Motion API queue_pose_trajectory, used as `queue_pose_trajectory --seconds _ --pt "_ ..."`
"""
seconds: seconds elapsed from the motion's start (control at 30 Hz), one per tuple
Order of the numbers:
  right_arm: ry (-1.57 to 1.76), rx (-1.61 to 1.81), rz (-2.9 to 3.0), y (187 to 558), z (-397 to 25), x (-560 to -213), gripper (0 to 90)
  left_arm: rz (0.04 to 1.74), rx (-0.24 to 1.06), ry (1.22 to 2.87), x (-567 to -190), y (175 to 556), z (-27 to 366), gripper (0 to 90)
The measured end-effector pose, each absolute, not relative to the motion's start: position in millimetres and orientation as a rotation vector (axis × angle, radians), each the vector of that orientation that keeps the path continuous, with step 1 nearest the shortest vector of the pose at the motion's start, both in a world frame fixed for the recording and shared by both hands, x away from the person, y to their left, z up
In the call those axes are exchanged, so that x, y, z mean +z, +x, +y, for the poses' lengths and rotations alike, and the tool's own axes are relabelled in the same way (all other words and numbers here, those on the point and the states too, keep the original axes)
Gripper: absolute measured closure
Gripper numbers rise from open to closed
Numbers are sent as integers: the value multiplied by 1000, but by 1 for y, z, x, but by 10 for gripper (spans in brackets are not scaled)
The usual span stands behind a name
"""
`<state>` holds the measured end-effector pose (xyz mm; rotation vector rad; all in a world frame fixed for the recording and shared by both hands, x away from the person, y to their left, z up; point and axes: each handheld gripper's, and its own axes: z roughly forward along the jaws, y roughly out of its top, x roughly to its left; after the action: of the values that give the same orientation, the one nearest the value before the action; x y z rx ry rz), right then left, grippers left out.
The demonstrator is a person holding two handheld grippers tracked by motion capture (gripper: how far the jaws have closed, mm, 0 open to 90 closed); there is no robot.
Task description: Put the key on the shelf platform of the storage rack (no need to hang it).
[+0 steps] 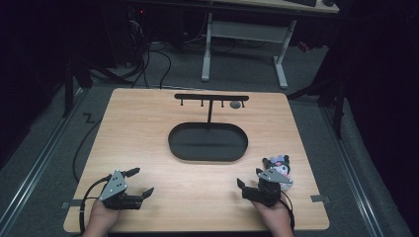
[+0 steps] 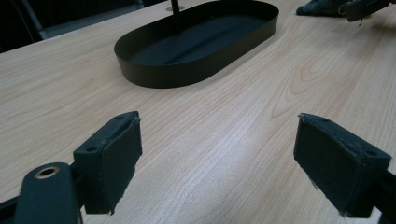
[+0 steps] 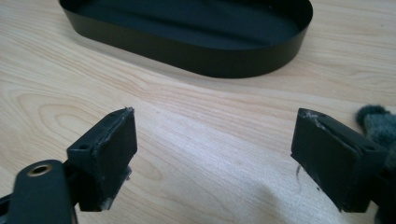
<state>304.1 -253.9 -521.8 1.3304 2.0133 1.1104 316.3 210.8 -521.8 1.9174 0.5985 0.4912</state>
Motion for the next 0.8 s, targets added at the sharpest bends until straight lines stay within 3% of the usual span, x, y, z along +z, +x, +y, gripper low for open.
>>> queue_pose_trajectory --seconds 0.8 --pt "1360 899 2210 323 -242 -495 150 613 515 1886 -524 313 217 149"
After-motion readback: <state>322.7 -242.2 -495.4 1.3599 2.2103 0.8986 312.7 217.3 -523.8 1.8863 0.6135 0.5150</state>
